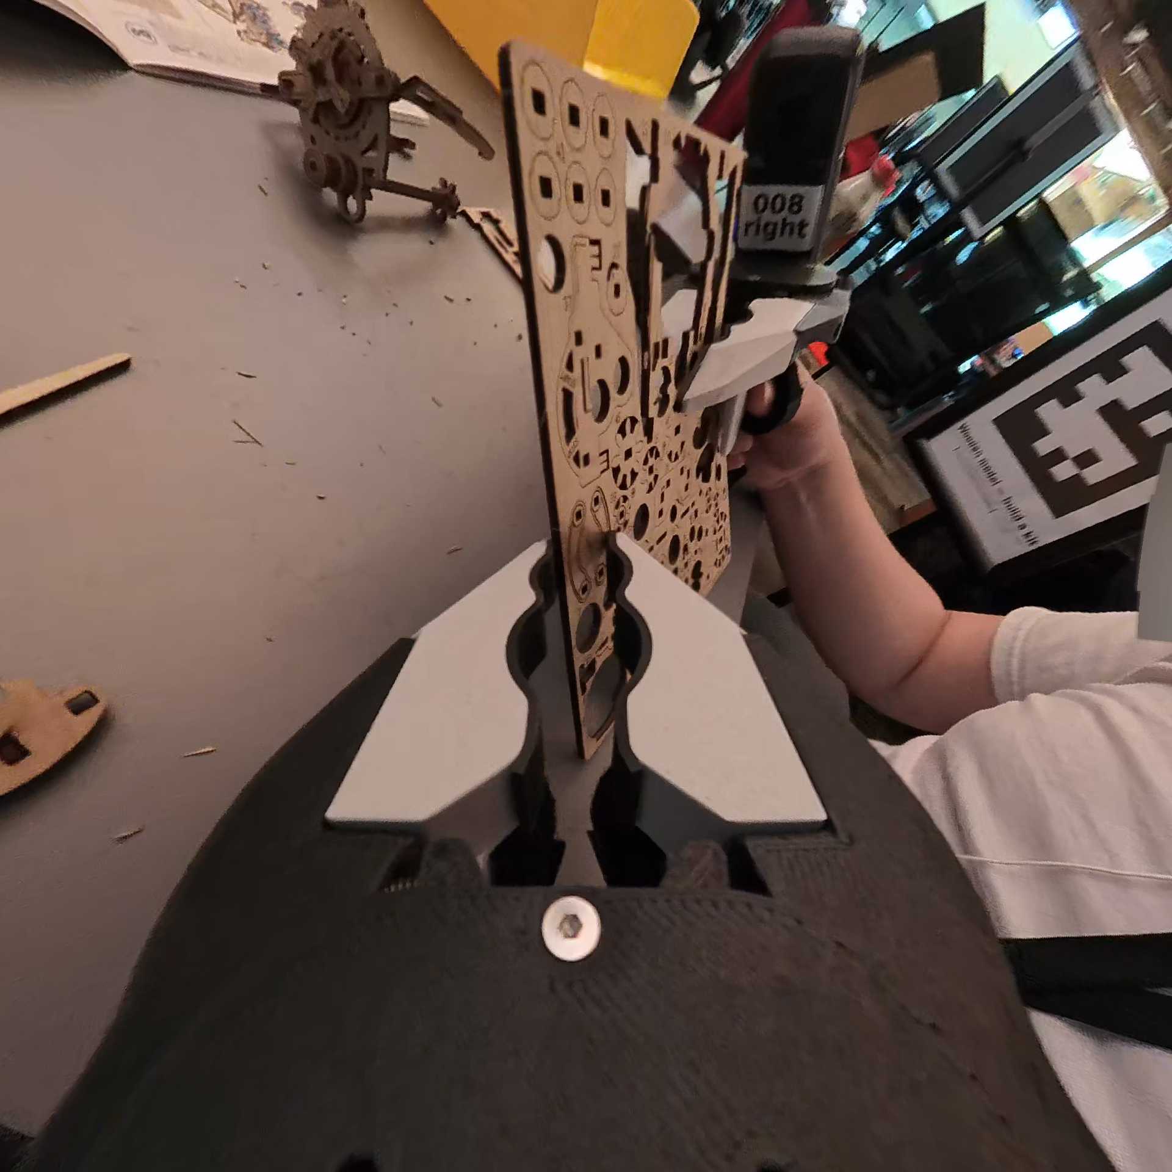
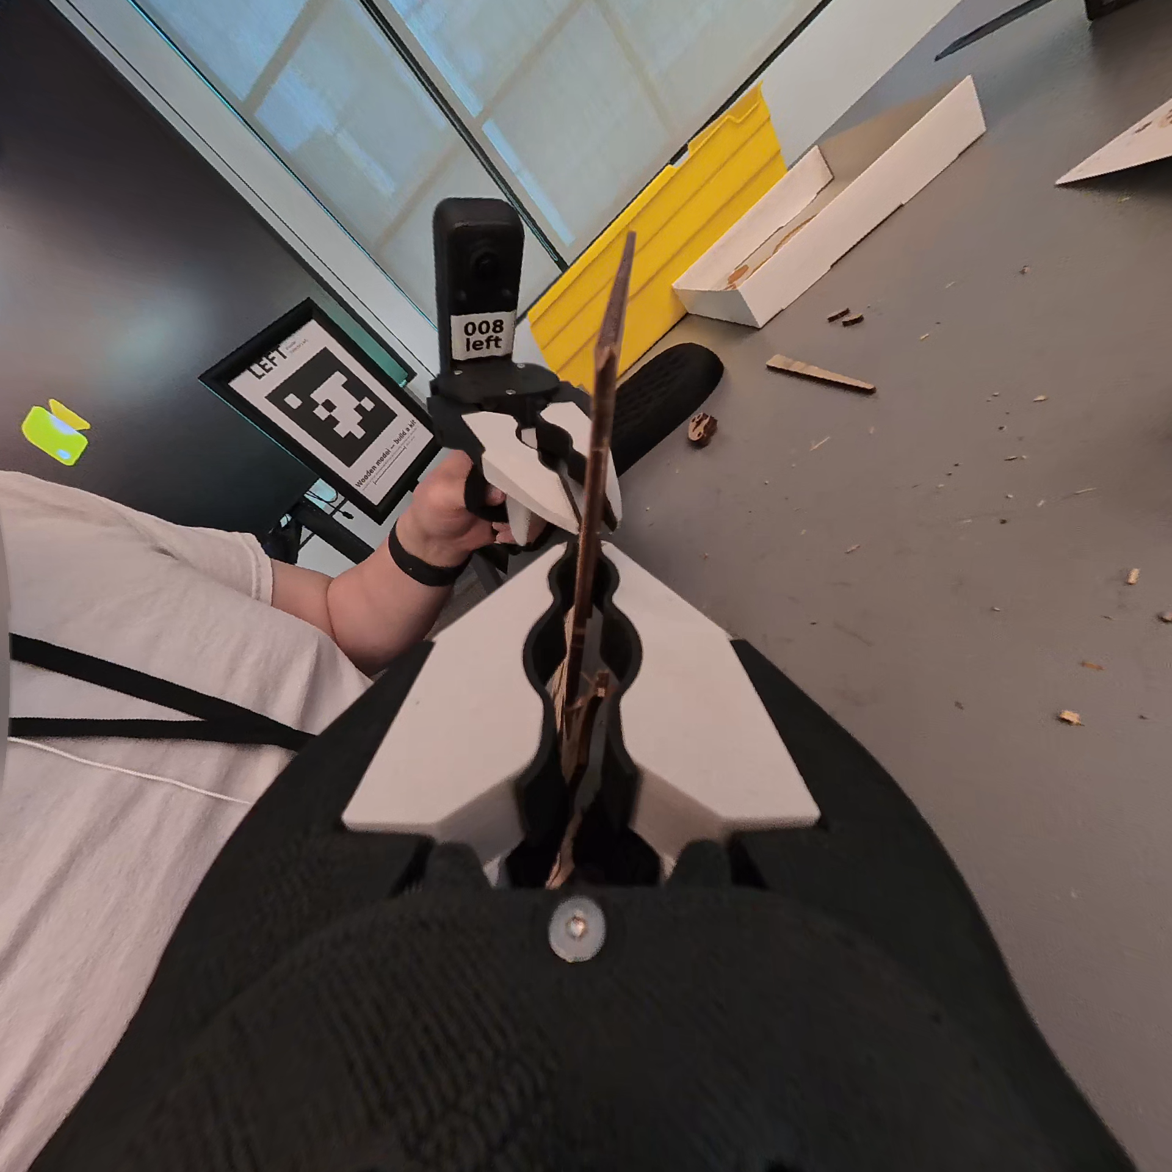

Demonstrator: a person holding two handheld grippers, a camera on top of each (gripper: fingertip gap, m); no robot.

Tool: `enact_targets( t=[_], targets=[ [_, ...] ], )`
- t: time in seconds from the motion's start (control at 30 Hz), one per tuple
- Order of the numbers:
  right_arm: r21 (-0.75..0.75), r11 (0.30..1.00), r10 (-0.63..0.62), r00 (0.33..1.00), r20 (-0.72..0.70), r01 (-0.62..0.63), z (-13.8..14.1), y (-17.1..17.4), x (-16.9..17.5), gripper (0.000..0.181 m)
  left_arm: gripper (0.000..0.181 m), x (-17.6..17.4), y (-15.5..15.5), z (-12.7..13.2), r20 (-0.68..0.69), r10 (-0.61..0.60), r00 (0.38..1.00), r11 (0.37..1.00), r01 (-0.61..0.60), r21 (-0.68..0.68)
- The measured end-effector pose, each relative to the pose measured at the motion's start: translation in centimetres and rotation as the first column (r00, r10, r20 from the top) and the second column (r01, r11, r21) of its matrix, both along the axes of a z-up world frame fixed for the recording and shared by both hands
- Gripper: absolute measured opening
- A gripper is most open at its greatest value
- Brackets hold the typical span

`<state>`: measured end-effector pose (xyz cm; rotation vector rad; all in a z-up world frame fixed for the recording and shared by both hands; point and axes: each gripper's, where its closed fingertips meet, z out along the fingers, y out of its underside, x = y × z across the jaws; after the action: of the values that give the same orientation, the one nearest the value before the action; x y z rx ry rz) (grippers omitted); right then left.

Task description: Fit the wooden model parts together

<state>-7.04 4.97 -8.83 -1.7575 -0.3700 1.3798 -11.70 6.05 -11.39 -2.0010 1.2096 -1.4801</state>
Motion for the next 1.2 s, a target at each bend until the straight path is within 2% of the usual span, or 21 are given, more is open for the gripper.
enact_targets(
  t=[0.63,0.7,0.83,1.0,1.13,1.2],
  targets=[
    [0.028,0.998,-0.062,0.996,0.071,0.060,-0.4,0.3,0.2,0.002,0.016,0.2,0.8,-0.9,-0.085,0.103,0.991,0.989,-0.093,0.114],
    [0.024,0.999,-0.036,0.999,0.014,0.035,0.1,0.0,0.3,0.001,0.015,0.3,0.6,-0.1,-0.016,0.076,0.997,0.992,-0.074,0.103],
    [-0.010,1.000,-0.007,1.000,0.023,0.008,-0.3,0.1,-0.1,0.002,0.010,-0.3,0.0,-0.2,0.043,0.035,0.998,0.995,-0.031,-0.097],
    [-0.014,1.000,-0.007,1.000,0.024,0.007,-0.4,0.1,-0.1,0.002,0.012,-0.4,0.0,-0.4,-0.013,0.002,1.000,1.000,-0.002,-0.012],
    [-0.012,0.999,-0.032,0.998,0.059,0.033,-0.7,0.2,-0.1,0.002,0.015,-0.4,0.4,-1.2,-0.119,0.025,0.993,0.997,-0.016,0.074],
    [0.006,0.999,-0.040,0.996,0.076,0.040,-0.7,0.2,-0.1,0.002,0.016,-0.3,0.5,-1.3,-0.131,0.035,0.991,0.996,-0.024,0.081]
  ],
)
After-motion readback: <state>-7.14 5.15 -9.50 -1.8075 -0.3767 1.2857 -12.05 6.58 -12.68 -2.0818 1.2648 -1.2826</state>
